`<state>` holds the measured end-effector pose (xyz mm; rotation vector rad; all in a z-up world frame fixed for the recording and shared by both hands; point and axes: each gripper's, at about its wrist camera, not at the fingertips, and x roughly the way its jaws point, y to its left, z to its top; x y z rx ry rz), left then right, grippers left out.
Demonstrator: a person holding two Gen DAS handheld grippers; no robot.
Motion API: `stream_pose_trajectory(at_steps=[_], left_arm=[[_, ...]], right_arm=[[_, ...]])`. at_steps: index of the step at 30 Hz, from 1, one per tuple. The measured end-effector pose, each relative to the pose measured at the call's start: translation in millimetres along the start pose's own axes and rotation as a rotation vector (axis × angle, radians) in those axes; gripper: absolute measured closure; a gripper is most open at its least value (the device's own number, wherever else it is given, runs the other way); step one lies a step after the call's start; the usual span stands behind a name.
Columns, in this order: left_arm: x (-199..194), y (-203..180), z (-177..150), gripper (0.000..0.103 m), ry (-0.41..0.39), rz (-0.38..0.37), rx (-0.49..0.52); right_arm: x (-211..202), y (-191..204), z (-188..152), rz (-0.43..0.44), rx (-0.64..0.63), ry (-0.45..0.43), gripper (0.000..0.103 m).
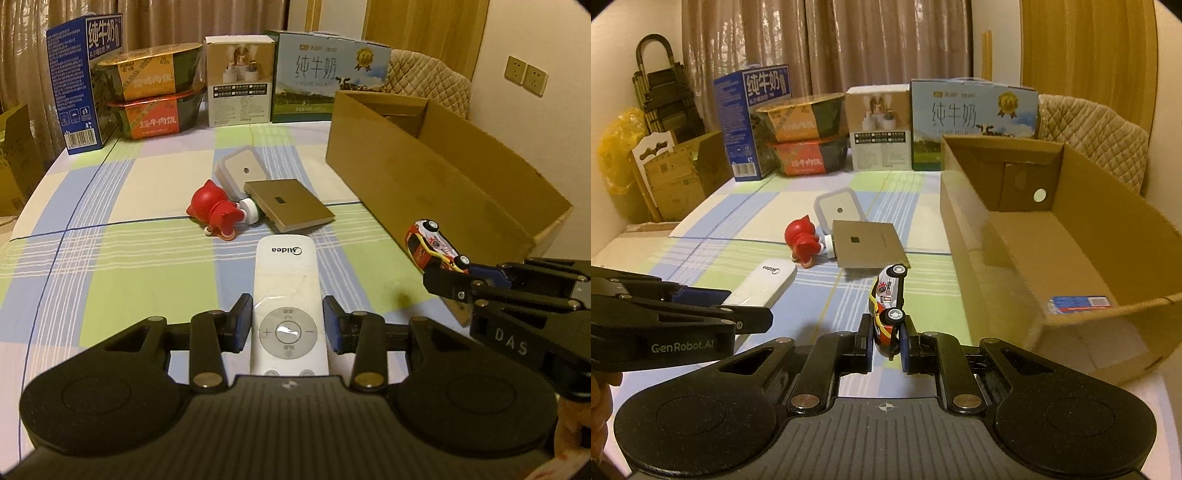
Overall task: Organize rigid objects
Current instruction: 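Lift the toy car and white remote and carry both into the cardboard box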
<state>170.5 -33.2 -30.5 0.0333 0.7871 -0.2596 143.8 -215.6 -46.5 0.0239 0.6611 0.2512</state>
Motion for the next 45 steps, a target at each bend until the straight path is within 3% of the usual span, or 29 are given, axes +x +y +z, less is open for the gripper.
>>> stream_pose_trajectory(at_steps=[13,31,38,45], left_arm=[[-37.9,-34.1,0.1,0.068,-0.022,-0.005,0.001],[-64.7,-61.8,16.9,0.068,-0.063,-0.020,0.036],[-68.0,-83.2,37.5,0.068,-0.087,-0.060,0.061],[-52.8,-119.6,71.1,0.068,-0.105,-0.118,0.101]], right_arm=[[-44.9,-2.8,-8.7,0.005,-0.002,-0.024,0.093],[-86.8,-16.3,9.9,-0.005,-0.004,-0.077,0.093],[-104.0,-41.8,30.3,-0.033,0.010,-0.116,0.093],[-107.7,-100.8,52.8,-0.112,0.020,-0.119,0.093]])
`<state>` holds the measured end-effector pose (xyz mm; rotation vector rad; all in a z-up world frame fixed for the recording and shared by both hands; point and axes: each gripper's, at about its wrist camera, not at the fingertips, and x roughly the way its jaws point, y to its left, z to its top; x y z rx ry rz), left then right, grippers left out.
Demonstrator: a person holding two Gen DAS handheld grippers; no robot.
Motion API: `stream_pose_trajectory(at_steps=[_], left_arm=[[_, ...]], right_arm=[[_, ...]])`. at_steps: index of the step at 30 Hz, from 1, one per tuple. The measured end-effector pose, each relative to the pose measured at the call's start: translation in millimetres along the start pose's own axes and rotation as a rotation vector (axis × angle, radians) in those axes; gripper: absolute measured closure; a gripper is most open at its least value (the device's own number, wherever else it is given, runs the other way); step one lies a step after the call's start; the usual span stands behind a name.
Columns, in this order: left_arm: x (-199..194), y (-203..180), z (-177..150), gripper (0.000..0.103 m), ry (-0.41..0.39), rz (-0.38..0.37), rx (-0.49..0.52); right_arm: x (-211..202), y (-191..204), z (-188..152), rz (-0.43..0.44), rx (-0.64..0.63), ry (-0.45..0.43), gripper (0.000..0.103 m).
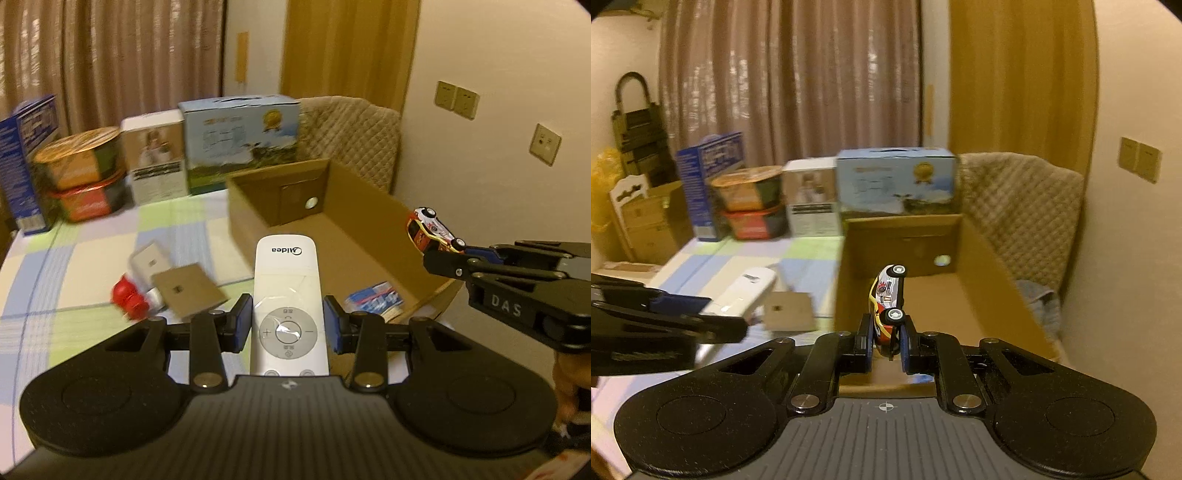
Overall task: Organize rigid objects
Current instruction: 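Lift the toy car and white remote and carry both into the cardboard box, then lower the toy car and remote into the box and open both grippers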
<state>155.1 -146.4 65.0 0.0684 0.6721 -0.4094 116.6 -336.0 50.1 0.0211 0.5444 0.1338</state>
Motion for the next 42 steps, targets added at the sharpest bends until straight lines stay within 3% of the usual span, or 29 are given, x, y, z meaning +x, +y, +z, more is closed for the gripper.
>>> stream_pose_trajectory(at_steps=[10,21,31,42], left_arm=[[76.2,-37.6,33.7,0.068,0.056,-0.079,0.042],[143.3,-42.5,33.8,0.068,0.148,-0.079,0.061],[159.9,-49.5,32.4,0.067,0.169,-0.080,0.069],[131.0,-34.3,46.0,0.067,0.099,-0.030,0.062]], right_arm=[[43.2,-73.0,1.5,-0.039,0.053,0.087,0.093],[80.8,-98.4,-4.5,-0.019,0.108,0.147,0.093],[90.1,-103.3,-4.6,-0.018,0.124,0.157,0.093],[84.6,-103.7,-3.8,-0.019,0.122,0.153,0.093]])
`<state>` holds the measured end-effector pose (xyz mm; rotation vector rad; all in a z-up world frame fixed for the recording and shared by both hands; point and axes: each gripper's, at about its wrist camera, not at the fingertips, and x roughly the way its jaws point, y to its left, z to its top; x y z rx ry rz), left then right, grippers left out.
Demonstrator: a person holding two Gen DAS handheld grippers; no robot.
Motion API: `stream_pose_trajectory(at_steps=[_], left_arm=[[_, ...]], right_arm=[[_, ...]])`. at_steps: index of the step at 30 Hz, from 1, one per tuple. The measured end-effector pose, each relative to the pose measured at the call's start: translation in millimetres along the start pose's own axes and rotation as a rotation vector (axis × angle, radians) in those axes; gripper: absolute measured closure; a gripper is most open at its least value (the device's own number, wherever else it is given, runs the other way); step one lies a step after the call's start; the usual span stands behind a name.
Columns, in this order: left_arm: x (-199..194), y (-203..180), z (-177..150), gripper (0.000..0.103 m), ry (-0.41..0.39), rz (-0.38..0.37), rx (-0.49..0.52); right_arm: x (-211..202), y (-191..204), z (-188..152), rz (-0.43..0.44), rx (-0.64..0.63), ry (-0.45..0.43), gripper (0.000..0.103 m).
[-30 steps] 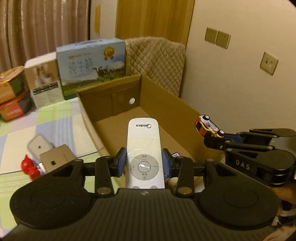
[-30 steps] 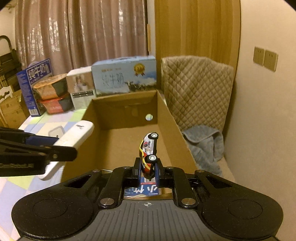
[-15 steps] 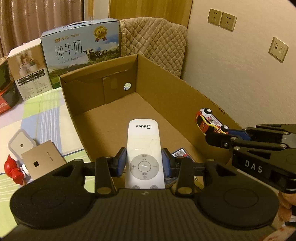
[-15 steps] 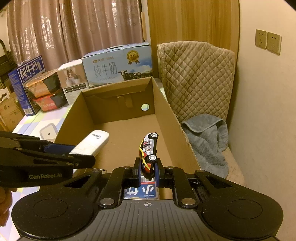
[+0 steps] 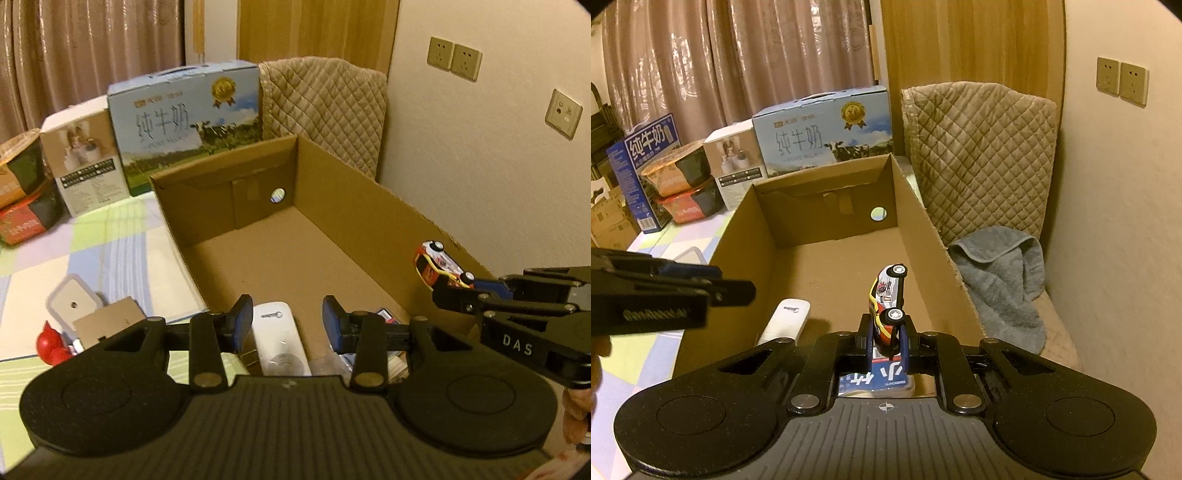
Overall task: Organize rigid objects
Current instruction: 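Lower the toy car and remote into the box and open both grippers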
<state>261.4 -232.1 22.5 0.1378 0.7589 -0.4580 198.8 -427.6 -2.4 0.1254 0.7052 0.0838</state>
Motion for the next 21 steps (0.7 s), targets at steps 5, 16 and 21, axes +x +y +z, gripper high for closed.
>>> stream_pose_trajectory(at_steps=[5,16,21], left_arm=[[-11.8,7.3,-0.4,0.067,-0.009,0.014,-0.007],[-21.7,14.9,-4.0,0.067,-0.025,0.017,-0.020],[-22.8,15.6,-4.3,0.064,-0.029,0.016,-0.029]], right_arm=[[-4.5,8.9,1.3,0.012,-0.006,-0.001,0.093],[3.4,20.8,0.1,0.031,-0.015,0.029,0.093],[4.7,13.7,1.5,0.031,0.023,0.018,0.092]])
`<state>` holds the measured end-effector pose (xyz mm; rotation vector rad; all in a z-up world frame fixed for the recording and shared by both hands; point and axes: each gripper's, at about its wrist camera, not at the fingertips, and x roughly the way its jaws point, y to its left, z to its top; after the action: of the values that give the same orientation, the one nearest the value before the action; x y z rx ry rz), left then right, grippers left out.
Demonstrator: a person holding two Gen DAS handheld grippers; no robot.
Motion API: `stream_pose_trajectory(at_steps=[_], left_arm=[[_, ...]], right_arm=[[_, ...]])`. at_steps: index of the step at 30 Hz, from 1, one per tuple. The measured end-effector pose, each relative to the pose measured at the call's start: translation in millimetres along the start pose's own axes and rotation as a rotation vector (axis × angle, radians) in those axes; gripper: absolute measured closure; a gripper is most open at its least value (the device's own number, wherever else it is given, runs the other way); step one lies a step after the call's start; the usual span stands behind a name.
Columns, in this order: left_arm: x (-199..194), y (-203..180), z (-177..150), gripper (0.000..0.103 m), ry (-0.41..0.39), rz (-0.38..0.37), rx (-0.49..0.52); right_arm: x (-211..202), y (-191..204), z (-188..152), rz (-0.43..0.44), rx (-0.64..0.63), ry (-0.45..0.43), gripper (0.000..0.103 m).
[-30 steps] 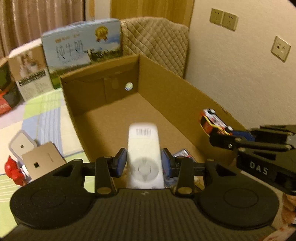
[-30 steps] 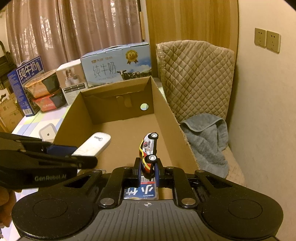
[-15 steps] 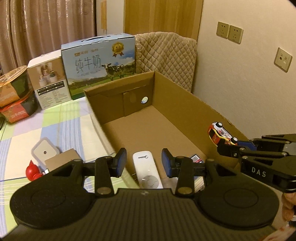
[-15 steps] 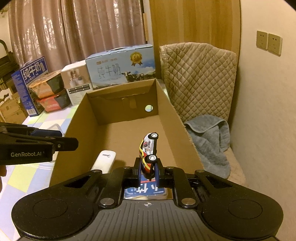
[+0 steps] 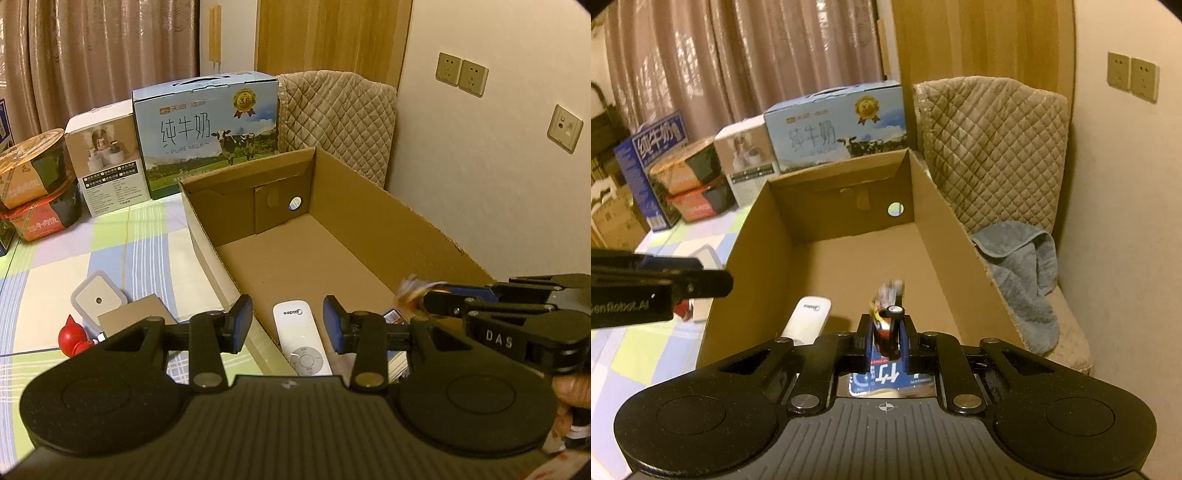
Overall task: Organize rigid objects
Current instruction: 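Lower the toy car and remote into the box and open both grippers, then withdraw both tools from the box back over the table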
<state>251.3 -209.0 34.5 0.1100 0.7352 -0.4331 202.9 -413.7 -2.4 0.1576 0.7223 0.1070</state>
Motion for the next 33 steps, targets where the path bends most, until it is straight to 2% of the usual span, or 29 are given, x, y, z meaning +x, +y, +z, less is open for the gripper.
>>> stream_pose_trajectory(at_steps=[1,2,3,5,10,12,22,33], left_arm=[[-0.9,0.5,-0.2,0.063,-0.002,0.000,-0.001],[-2.4,1.1,-0.8,0.062,-0.004,-0.001,-0.004],[-4.1,2.1,-1.0,0.061,-0.006,0.000,-0.008],[-8.6,3.8,-2.1,0.060,-0.012,0.004,-0.008],[-23.9,9.0,-5.0,0.059,-0.027,0.014,-0.019],[-32.2,10.8,-7.4,0.055,-0.033,0.018,-0.026],[-77.1,29.9,-30.0,0.049,-0.041,0.051,-0.062],[-126.0,62.6,-65.3,0.031,-0.037,0.104,-0.113]], right_arm=[[-0.4,-2.2,0.5,0.007,0.011,-0.003,0.091],[-1.6,-3.9,1.0,0.006,0.022,-0.008,0.084],[-3.2,-5.4,1.8,0.000,0.031,-0.011,0.067],[-9.6,-9.2,2.6,-0.005,0.051,-0.033,0.056],[-30.0,-9.0,4.7,-0.004,0.057,-0.063,0.056],[-38.3,-6.0,4.5,-0.002,0.049,-0.073,0.056],[-80.1,30.4,0.7,0.017,0.010,-0.126,0.056],[-108.8,80.1,-14.9,0.087,-0.012,-0.140,0.054]])
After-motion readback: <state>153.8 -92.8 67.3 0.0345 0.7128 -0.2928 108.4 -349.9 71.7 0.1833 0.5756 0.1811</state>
